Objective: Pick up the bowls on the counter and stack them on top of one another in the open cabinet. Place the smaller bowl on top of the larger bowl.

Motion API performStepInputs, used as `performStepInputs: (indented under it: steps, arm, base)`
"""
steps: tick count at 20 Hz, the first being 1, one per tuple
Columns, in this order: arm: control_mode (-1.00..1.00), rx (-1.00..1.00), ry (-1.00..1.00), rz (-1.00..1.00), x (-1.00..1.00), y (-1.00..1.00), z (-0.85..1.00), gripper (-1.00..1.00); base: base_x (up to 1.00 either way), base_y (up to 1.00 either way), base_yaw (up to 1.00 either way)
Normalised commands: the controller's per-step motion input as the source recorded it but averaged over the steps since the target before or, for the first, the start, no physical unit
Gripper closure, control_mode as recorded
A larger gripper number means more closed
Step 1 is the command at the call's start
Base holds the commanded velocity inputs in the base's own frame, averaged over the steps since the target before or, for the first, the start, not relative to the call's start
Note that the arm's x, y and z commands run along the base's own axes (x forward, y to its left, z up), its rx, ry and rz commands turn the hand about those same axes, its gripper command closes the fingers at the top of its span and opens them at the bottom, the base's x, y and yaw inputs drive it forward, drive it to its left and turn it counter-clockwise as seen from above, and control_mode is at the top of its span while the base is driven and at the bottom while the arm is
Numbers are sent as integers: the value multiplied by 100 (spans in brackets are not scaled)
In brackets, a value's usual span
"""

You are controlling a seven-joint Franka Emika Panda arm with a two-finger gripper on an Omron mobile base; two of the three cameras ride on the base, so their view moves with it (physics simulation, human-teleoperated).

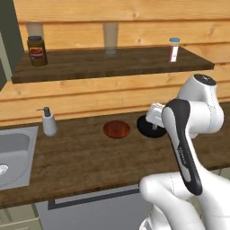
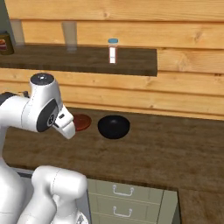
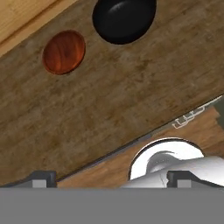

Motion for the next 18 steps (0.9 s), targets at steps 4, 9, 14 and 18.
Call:
performStepInputs:
  steps: [4, 9, 14, 18]
  arm:
    - [-100, 1, 3, -9, 37, 6, -36, -100]
    - [-100, 2, 10, 0, 63, 9, -40, -100]
    - [-100, 0, 7, 0, 64, 15, -31, -100]
    - [-100, 0, 5, 0, 63, 20, -30, -100]
  base:
    - [0, 0, 0]
    - [0, 0, 0]
    - [0, 0, 0]
    - [0, 0, 0]
